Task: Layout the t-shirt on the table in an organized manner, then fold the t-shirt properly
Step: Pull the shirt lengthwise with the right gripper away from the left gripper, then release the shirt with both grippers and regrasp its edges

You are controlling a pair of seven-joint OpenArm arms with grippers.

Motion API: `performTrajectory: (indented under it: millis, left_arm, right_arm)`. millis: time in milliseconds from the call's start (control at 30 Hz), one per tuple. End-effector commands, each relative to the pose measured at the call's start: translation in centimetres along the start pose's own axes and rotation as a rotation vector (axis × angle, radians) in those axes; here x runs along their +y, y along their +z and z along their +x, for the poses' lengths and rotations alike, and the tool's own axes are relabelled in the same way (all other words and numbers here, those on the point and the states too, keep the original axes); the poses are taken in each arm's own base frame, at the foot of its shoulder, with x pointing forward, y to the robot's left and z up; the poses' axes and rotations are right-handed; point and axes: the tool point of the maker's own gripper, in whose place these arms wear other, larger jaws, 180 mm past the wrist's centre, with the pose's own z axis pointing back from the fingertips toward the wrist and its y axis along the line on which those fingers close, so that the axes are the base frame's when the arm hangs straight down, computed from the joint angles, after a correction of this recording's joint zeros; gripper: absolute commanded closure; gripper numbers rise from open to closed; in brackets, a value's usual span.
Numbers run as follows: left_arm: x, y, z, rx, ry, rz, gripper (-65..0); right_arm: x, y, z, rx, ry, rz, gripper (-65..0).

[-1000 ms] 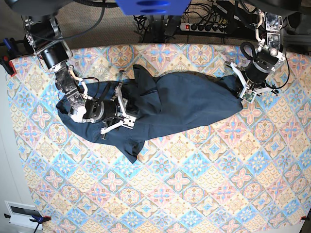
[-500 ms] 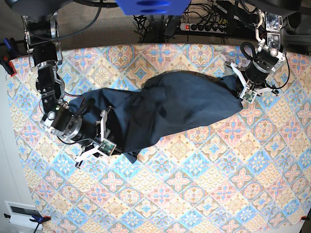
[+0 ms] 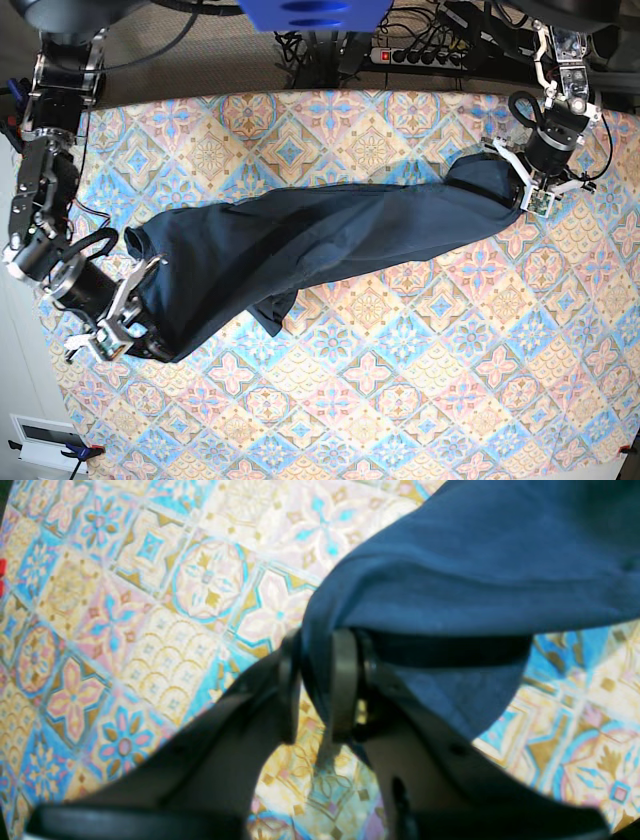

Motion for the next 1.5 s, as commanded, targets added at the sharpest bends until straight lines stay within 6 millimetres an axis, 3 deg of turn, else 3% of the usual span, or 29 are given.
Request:
performTrajectory:
  millis: [0,233,433,600,700,900,1067,1200,1333,1467]
  left_arm:
    - [0.7,0.3,1.7,-0.057,-0.010,0.019,-10.5]
    - [3.1,1.0,2.3,-0.091,0.050,0.111,-10.5]
    - [7.7,2.5,3.2,-0.142,0.111,0.256,-10.0]
    - [10.8,3.4,4.9,-0.199,0.136,0.348,-6.7]
    - [11.6,3.6,6.1,-0.233,0.143,0.373,-6.6]
    - [11.6,3.4,6.2,-0.237,0.147,0.369,-6.6]
    - [11.2,3.5,5.4,-0.216,0.146,0.361,-6.6]
    - [10.8,3.5,4.5,-0.190,0.142,0.349,-6.6]
    - [9.9,3.2,4.0,-0.173,0.136,0.324,-6.6]
    - [8.4,2.6,3.5,-0.148,0.119,0.277,-6.7]
  right_arm:
    - [-1.8,0.6,2.3,-0.064,0.021,-0.033,0.0]
    - [-6.0,0.4,5.4,-0.143,-0.009,-0.081,0.0]
    - [-9.8,-0.1,5.8,-0.164,-0.091,-0.117,0.0]
    - [-10.5,-2.8,6.9,-0.149,-0.086,-0.083,0.0]
    - [-10.0,-5.4,7.4,-0.148,-0.069,-0.071,0.0]
    - [-8.8,-11.6,4.6,-0.018,-0.028,-0.089,0.0]
    - [-8.5,-14.7,3.8,0.023,0.032,-0.108,0.0]
    - [-8.5,-15.7,1.0,0.051,0.012,-0.100,0.0]
    - [-11.3,-15.8,-0.2,0.044,-0.062,-0.251,-0.6]
    - [-13.2,-15.1,-0.9,0.055,-0.091,-0.371,-10.5]
